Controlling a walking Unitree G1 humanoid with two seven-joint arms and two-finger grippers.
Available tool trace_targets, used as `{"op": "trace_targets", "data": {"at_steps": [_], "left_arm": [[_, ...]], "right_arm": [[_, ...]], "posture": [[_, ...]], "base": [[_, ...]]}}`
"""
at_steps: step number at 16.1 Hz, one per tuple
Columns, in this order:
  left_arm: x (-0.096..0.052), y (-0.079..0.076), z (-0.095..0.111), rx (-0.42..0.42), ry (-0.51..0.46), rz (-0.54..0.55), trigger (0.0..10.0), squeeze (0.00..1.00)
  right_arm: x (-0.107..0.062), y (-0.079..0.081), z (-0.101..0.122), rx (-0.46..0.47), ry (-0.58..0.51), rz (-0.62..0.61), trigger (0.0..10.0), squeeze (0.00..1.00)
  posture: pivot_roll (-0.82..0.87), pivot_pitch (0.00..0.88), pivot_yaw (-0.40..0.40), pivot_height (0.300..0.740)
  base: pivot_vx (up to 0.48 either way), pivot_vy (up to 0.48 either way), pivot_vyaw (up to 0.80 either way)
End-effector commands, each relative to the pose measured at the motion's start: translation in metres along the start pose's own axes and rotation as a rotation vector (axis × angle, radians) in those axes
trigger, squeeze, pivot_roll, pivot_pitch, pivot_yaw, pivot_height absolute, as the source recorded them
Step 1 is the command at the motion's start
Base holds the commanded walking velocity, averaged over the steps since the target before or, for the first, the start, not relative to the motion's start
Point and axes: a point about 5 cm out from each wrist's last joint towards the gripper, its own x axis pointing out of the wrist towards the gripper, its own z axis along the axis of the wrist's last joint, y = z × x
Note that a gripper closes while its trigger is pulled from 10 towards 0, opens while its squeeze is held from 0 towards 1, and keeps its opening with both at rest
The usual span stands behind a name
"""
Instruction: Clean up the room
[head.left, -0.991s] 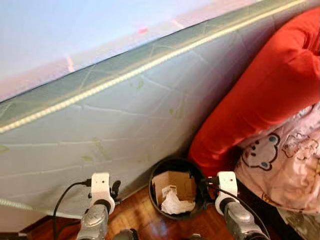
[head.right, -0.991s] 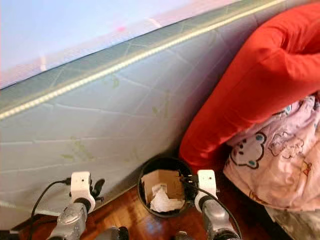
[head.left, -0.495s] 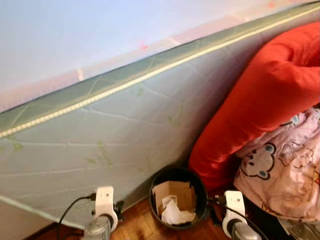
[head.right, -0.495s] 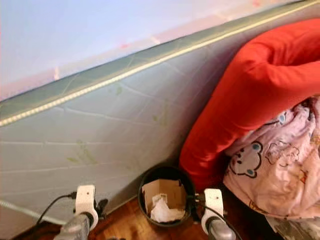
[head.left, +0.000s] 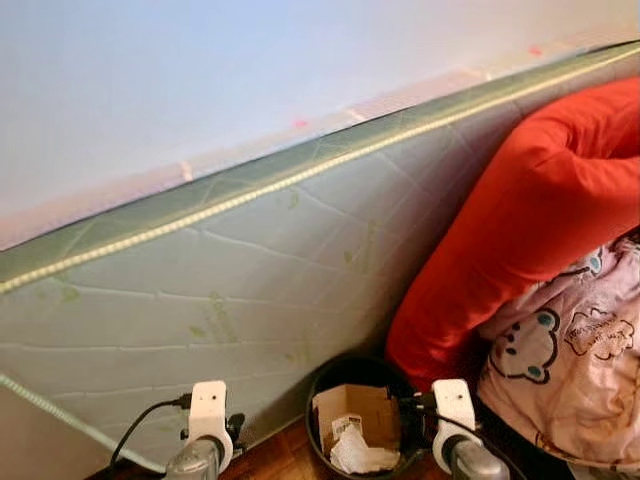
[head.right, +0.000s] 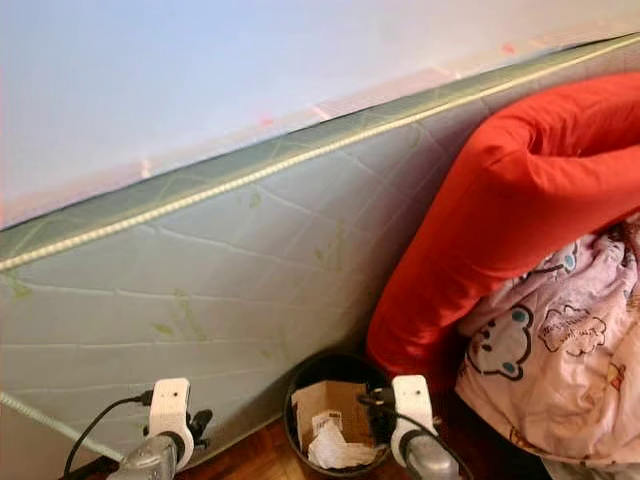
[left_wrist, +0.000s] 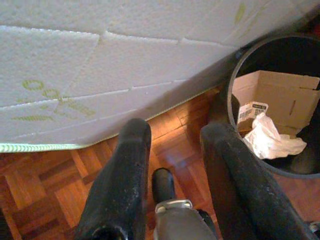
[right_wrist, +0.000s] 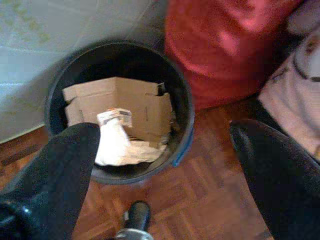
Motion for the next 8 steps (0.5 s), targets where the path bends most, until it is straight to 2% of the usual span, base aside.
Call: {"op": "trace_targets", "data": {"at_steps": [1, 3, 5, 6, 8], "left_arm": [[0.002, -0.001, 0.004, 0.019, 0.017, 0.004, 10.0, 0.00], [0.004, -0.001, 0.011, 0.021, 0.016, 0.010, 10.0, 0.00], [0.004, 0.005, 0.011, -0.022, 0.013, 0.038, 10.0, 0.00], [0.003, 0.011, 0.011, -0.009, 0.019, 0.048, 10.0, 0.00], [0.003, 0.009, 0.011, 0.048, 0.028, 0.018, 10.0, 0.00]], "right_arm": [[0.002, -0.002, 0.005, -0.007, 0.002, -0.019, 10.0, 0.00], [0.003, -0.004, 0.011, -0.001, -0.004, -0.021, 10.0, 0.00], [0.003, -0.006, 0.014, 0.011, -0.014, -0.029, 10.0, 0.00], [0.003, -0.008, 0.016, 0.035, -0.020, -0.030, 10.0, 0.00], [0.002, -0.016, 0.012, 0.099, -0.015, -0.058, 10.0, 0.00]], "posture": [[-0.04, 0.000, -0.003, 0.740], [-0.05, 0.000, -0.002, 0.740], [-0.06, 0.000, -0.005, 0.740], [-0.07, 0.000, 0.002, 0.740], [-0.07, 0.000, 0.005, 0.740]], "base": [[0.000, 0.000, 0.00], [0.000, 0.000, 0.00], [0.000, 0.000, 0.00], [0.000, 0.000, 0.00], [0.000, 0.000, 0.00]]}}
